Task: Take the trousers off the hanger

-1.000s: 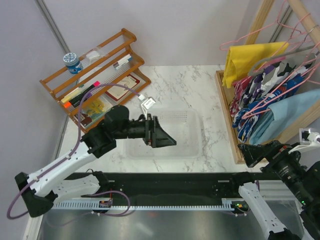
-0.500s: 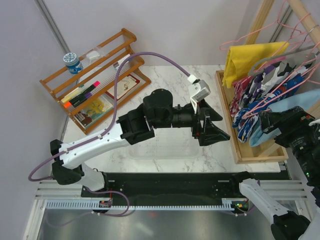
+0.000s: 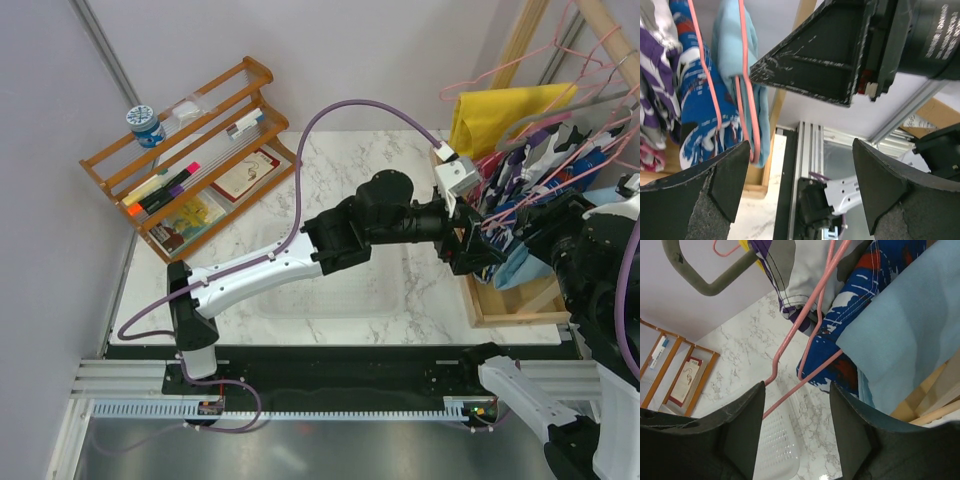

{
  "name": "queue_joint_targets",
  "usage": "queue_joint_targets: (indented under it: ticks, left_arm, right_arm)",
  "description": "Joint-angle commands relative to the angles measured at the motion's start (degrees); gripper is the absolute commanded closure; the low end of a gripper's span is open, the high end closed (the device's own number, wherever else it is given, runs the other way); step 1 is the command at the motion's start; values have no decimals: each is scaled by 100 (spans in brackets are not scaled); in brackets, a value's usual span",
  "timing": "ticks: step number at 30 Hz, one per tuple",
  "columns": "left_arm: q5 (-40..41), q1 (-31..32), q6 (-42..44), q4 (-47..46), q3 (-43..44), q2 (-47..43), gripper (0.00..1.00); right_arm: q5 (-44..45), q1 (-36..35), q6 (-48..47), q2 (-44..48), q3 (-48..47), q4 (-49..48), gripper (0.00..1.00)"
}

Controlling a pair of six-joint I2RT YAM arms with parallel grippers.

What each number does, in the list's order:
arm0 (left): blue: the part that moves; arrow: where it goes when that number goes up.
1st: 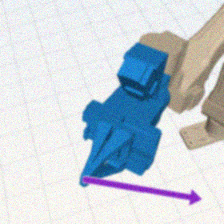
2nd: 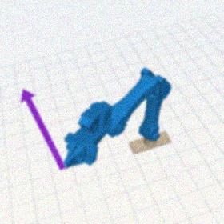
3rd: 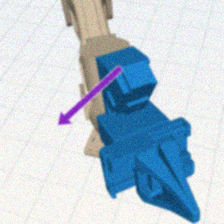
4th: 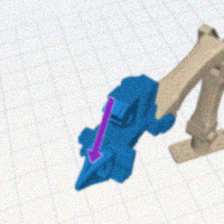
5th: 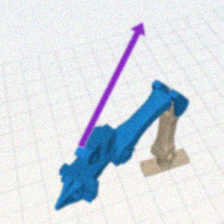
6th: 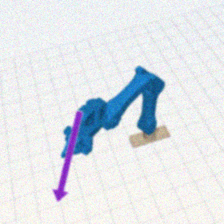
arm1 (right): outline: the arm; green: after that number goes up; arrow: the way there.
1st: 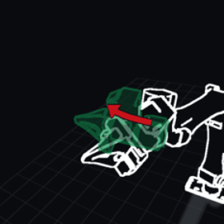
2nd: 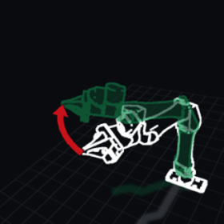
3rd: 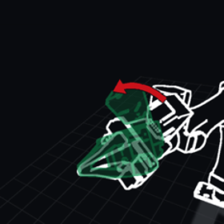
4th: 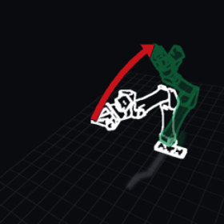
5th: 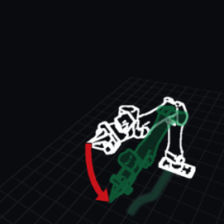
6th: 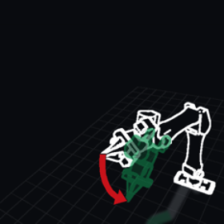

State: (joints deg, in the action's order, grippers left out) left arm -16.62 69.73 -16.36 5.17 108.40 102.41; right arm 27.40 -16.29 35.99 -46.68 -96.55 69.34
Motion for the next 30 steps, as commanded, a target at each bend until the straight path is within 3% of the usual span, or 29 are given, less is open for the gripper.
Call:
queue_joint_targets:
  ticks: [1, 19, 30]
  left_arm:
    - [115, 23, 291, -324, 629, 209, 11]
    - [590, 23, 151, -280, 990, 639, 25]
    - [625, 23, 98, -104, 1350, 912, 50]
  right_arm:
    - [345, -23, -92, -105, 119, -719, 39]
    - [1039, -32, -188, -263, 84, -1221, 43]
    - [1487, -32, -136, -386, 637, -2100, 50]
